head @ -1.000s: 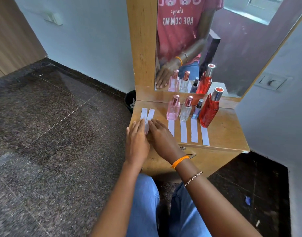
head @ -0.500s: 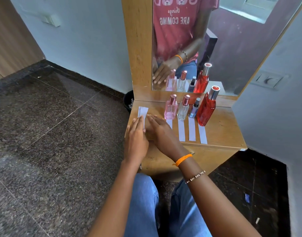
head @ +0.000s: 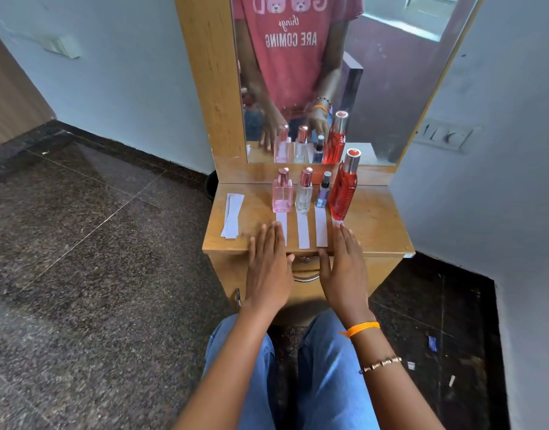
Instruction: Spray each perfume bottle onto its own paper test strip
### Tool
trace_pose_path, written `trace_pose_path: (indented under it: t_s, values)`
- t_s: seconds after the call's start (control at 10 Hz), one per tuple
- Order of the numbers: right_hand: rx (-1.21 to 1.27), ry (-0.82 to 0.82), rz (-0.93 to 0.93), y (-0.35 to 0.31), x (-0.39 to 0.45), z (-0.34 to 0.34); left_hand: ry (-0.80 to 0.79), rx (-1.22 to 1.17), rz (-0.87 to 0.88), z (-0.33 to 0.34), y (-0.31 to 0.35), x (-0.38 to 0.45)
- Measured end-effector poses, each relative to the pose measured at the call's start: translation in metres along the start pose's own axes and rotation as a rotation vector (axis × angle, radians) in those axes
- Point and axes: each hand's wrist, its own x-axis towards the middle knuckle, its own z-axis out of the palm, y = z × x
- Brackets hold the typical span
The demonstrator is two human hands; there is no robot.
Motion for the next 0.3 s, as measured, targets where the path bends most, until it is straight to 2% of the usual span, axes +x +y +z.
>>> trace_pose_path:
  t_s: [0.1, 0.2, 0.3]
  values:
    - [-0.007, -0.042, 0.027, -0.002, 0.000, -0.004, -0.042, 0.032, 0.001, -0.002, 0.000, 0.000]
    - [0.022, -0.012, -0.011, -0.002, 0.000, -0.008, -0.005, -0.069, -0.008, -0.007, 0.002, 0.001]
    - [0.132, 0.072, -0.117, -0.015, 0.010, -0.022, 0.179, -0.299, 0.031, -0.020, 0.014, 0.008]
